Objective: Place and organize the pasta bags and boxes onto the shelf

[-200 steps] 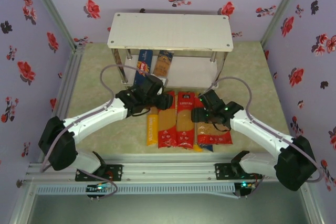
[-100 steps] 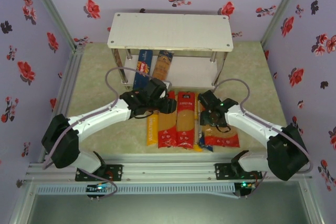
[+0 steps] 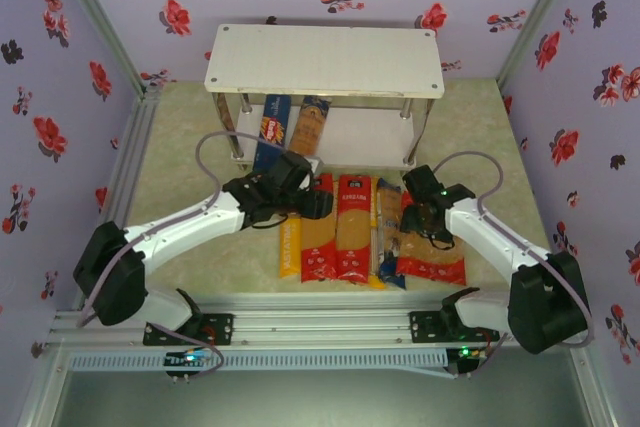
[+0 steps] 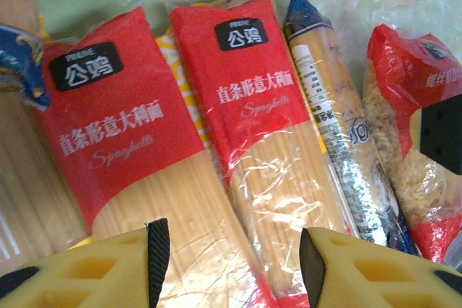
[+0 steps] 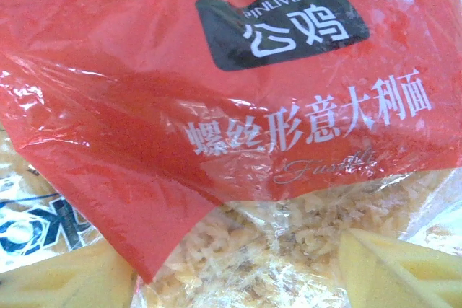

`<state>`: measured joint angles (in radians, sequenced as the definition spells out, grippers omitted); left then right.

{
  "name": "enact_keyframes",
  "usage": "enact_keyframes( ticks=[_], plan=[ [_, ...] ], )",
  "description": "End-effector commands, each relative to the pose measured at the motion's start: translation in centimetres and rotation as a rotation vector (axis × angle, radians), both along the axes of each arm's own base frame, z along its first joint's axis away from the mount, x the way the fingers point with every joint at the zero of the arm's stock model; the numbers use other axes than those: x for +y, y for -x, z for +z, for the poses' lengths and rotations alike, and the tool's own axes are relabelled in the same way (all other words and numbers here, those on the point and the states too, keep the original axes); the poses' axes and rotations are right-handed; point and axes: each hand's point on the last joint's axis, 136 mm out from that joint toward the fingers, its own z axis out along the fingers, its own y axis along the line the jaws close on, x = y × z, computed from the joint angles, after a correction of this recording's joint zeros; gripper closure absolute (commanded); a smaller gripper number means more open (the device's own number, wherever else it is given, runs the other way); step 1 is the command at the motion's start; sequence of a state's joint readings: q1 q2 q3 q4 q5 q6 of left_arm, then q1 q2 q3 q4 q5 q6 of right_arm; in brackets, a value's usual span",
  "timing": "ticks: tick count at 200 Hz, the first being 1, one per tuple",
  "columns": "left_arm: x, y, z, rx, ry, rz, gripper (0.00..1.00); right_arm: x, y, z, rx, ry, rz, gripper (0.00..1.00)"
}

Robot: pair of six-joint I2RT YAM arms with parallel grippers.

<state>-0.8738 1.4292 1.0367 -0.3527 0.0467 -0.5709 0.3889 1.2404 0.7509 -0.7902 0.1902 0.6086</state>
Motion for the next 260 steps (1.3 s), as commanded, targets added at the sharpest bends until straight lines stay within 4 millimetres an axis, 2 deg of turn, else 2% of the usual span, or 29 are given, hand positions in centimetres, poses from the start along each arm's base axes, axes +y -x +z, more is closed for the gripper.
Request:
enact_keyframes(
  ticks=[1, 15, 26, 54, 76, 93, 123, 146, 168, 196, 221, 244, 260],
  plan=[
    [1.7, 0.3, 0.5, 0.001, 0.022, 0.027, 0.47, -1.4, 1.1, -0.5, 0.046, 0.038, -0.014, 0.25],
    [2.6, 0.7, 0.5, -0.007, 0.026, 0.034, 0.46, -1.4, 0.9, -0.2, 0.041, 0.033, -0.008, 0.25],
    [3.2, 0.9, 0.7, -0.017, 0.034, 0.037, 0.46, -0.6, 0.6, 0.3, 0.02, -0.005, 0.016, 0.26],
    [4.4, 1.0, 1.0, -0.039, 0.041, 0.053, 0.45, 3.1, -0.3, 3.9, -0.107, -0.162, 0.106, 0.27],
    [4.8, 0.8, 1.1, -0.046, 0.038, 0.056, 0.45, 5.3, 0.5, 5.7, -0.135, -0.266, 0.142, 0.27],
    [4.9, 0.6, 1.2, -0.051, 0.035, 0.056, 0.44, 6.4, 2.1, 5.1, -0.078, -0.309, 0.149, 0.27],
    [5.4, 0.3, 1.6, -0.061, 0.036, 0.065, 0.44, 7.6, 5.7, 2.2, 0.042, -0.371, 0.099, 0.31],
    [6.0, 0.0, 1.8, -0.066, 0.044, 0.079, 0.43, 9.0, 6.9, 0.5, 0.042, -0.505, 0.031, 0.31],
    [6.4, -0.2, 2.0, -0.069, 0.046, 0.084, 0.43, 8.7, 7.2, -0.3, 0.019, -0.547, -0.031, 0.32],
    [6.6, -0.4, 2.2, -0.069, 0.049, 0.084, 0.43, 6.4, 8.3, -1.5, 0.044, -0.448, -0.096, 0.31],
    [6.7, -0.6, 2.0, -0.061, 0.052, 0.086, 0.43, 5.3, 8.7, -2.4, 0.054, -0.395, -0.135, 0.28],
    [6.9, -0.6, 1.7, -0.053, 0.05, 0.089, 0.42, 4.0, 8.8, -3.2, 0.058, -0.337, -0.168, 0.25],
    [7.2, -0.7, 1.6, -0.051, 0.05, 0.095, 0.42, 3.8, 7.9, -3.4, 0.041, -0.336, -0.186, 0.23]
  ],
)
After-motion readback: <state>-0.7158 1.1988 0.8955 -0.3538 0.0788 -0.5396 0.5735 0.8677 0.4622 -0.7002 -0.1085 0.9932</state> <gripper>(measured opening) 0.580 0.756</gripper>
